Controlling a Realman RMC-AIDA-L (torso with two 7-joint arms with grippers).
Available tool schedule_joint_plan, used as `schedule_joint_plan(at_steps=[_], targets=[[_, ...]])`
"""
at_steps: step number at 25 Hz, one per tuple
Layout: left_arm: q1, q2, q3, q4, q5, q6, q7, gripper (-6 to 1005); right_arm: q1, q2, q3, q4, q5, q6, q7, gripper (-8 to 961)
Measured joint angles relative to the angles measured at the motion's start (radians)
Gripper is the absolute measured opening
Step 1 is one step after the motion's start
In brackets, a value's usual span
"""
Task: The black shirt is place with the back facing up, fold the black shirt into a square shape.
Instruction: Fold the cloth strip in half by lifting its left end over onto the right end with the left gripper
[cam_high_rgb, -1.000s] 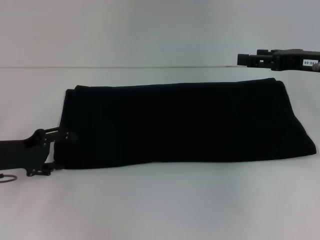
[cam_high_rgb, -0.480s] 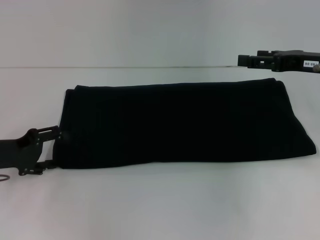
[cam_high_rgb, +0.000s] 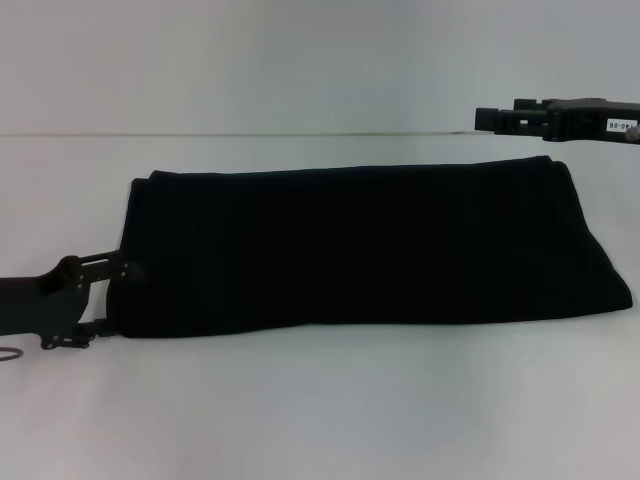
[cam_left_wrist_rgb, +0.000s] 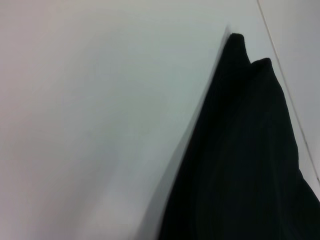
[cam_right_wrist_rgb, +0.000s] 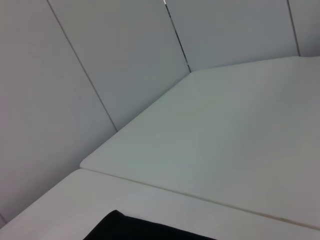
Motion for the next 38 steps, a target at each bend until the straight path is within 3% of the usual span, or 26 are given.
schedule_joint_plan(at_steps=[38], targets=[[-0.001, 0.003, 0.001, 0.001, 0.024, 0.024, -0.014, 921, 0.004, 0.001, 0.001, 0.0, 0.0, 0.0, 0.004, 920]])
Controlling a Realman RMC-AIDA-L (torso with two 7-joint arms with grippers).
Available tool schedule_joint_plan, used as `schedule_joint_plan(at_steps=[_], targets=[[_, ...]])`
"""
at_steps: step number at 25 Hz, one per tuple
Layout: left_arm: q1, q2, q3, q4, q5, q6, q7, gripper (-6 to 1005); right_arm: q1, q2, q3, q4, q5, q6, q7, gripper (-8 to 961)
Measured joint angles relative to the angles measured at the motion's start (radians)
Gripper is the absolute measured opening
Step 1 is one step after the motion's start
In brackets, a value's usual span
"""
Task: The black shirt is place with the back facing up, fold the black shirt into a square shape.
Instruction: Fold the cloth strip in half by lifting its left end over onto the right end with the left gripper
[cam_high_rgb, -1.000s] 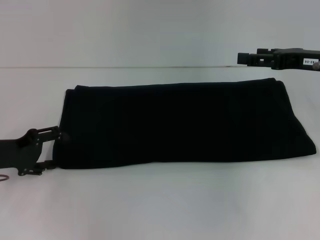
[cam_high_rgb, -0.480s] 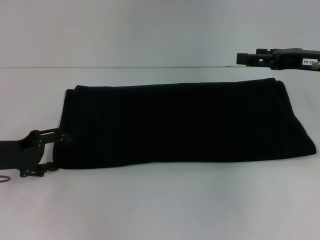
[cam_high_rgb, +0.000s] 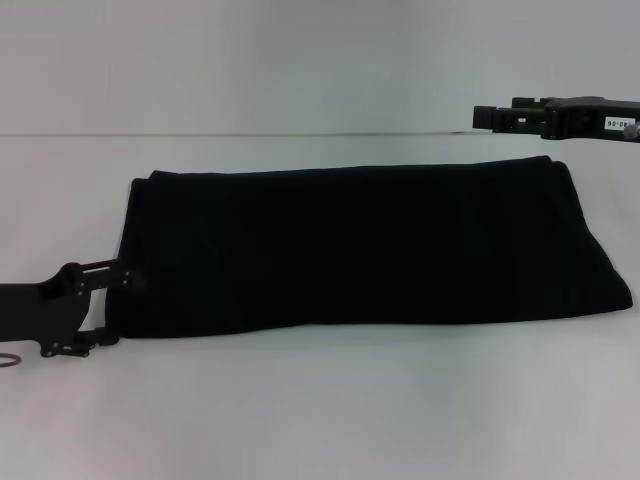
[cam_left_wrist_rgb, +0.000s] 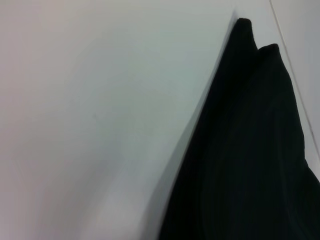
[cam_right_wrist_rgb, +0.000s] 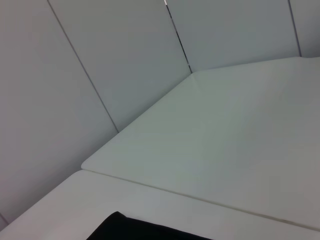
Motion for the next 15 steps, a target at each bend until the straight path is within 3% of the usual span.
schedule_joint_plan(at_steps=[15], targets=[[0.0, 0.0, 0.0, -0.005, 0.0, -0.004, 0.0, 921, 0.0, 0.0, 0.0, 0.0, 0.0, 0.0, 0.001, 919]])
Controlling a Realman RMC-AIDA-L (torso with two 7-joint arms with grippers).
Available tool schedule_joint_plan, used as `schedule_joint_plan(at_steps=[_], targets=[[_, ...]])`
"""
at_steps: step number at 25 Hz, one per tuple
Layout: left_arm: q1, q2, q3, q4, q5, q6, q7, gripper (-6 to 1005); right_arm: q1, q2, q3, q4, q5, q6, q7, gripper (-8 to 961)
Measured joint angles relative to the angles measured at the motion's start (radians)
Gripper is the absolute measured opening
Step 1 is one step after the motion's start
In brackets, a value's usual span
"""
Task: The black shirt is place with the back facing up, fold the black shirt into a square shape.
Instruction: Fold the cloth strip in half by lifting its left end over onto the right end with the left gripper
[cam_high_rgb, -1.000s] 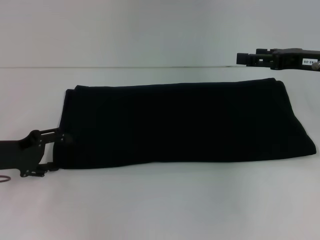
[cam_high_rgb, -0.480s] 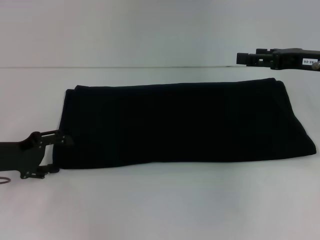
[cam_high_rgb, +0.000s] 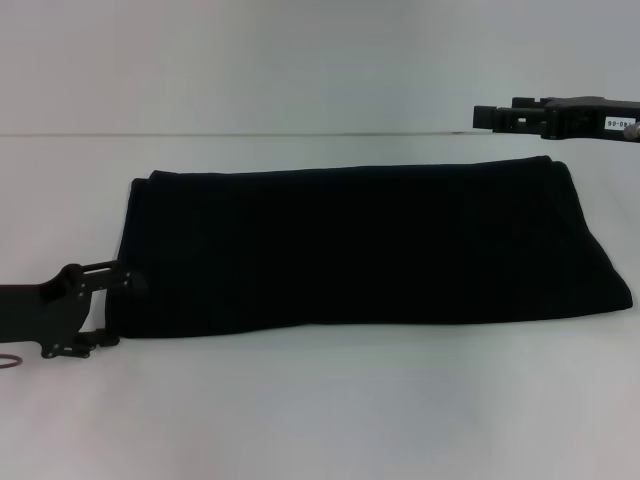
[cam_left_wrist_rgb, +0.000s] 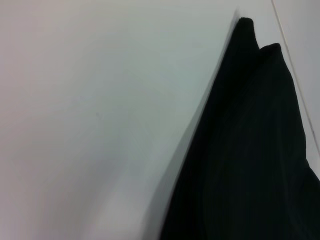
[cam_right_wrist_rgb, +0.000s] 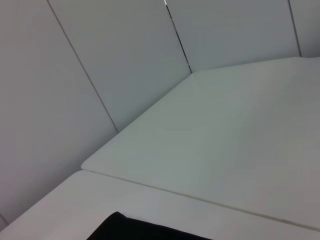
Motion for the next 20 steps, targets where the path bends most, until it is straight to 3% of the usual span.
schedule_joint_plan(at_steps=[20], targets=[[-0.007, 0.0, 0.001, -0.011, -0.001, -0.005, -0.079, 921, -0.001, 0.0, 0.002, 0.0, 0.0, 0.0, -0.002, 920]])
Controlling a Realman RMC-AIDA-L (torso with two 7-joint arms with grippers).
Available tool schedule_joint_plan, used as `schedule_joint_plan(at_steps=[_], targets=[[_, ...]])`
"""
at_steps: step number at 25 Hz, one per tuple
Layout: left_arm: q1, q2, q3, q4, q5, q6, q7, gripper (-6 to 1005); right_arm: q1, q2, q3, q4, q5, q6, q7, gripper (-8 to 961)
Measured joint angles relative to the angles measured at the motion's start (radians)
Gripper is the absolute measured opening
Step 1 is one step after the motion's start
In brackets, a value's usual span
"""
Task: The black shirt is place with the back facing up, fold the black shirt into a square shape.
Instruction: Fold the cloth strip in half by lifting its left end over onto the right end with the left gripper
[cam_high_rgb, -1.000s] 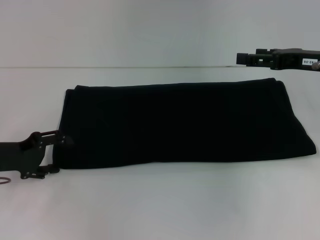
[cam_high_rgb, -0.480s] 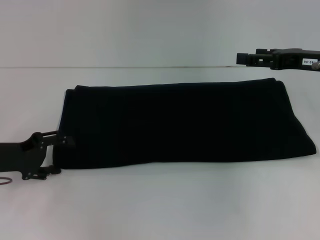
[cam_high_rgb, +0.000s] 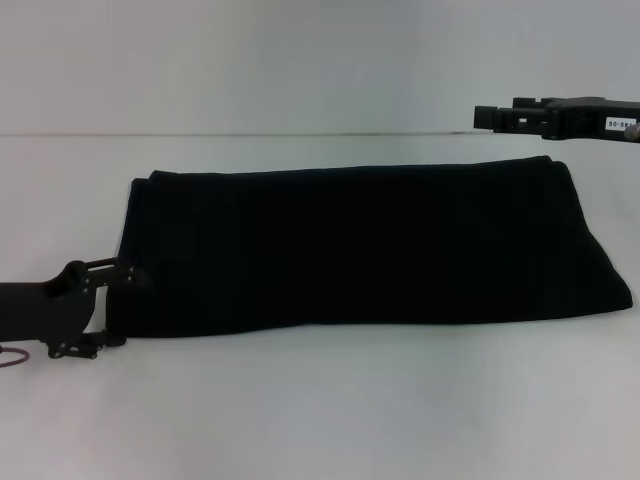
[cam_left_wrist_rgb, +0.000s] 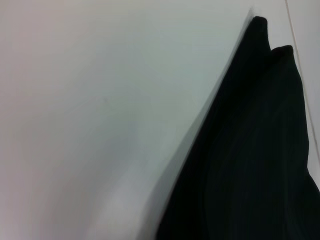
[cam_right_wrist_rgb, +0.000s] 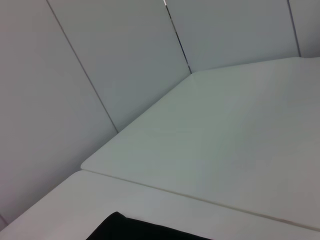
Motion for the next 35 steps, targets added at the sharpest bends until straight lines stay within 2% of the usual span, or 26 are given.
schedule_joint_plan(at_steps=[35], targets=[[-0.02, 0.006, 0.049, 0.003, 0.0, -0.039, 0.039, 903, 0.0, -0.002, 0.001, 0.0, 0.0, 0.007, -0.002, 919]])
